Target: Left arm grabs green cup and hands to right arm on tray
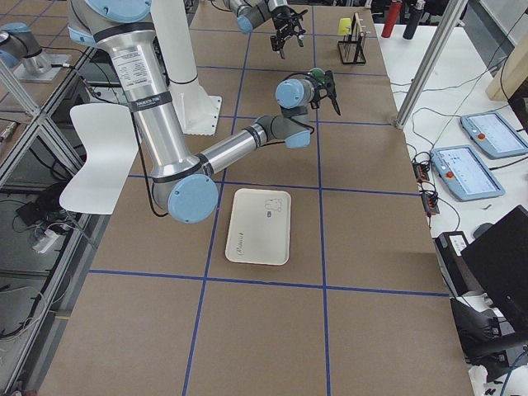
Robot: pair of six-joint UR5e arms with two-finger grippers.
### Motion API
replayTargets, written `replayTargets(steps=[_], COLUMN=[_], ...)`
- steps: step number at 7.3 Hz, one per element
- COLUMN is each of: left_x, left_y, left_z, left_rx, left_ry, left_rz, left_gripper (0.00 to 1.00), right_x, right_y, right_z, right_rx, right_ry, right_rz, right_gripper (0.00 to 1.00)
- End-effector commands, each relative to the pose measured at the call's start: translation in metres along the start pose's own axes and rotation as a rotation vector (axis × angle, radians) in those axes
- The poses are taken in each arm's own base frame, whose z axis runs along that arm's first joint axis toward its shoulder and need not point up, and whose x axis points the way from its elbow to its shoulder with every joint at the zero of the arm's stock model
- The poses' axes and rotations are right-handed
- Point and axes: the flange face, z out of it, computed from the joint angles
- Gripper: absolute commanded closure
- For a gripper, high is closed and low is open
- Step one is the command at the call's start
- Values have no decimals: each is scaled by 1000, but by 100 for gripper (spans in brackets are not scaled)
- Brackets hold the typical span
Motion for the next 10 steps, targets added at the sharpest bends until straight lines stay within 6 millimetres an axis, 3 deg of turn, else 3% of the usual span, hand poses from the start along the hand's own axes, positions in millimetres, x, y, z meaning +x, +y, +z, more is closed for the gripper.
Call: replayTargets(steps=[1, 3, 5, 7, 9, 10], left_x=[-16, -11, -1, 14, 28, 28], left_y=[-21, -29, -27, -43, -65, -66], left_z=[-3, -3, -19, -46, -69, -79], left_rx=[51, 133, 261, 361, 426, 429], left_ry=[-46, -124, -311, -456, -544, -611], left_rz=[163, 285, 462, 605, 680, 742], left_gripper=[0, 0, 0, 0, 0, 0], right_x=[44, 83, 144, 198, 230, 231], right_y=[-18, -14, 18, 59, 92, 97], right_z=[-23, -36, -88, -134, -164, -169], right_rx=[-5, -125, -216, -300, -376, -426], right_ry=[177, 318, 425, 502, 542, 515], right_rz=[-119, -244, -287, -331, -352, -305], right_gripper=[100, 100, 100, 100, 100, 100])
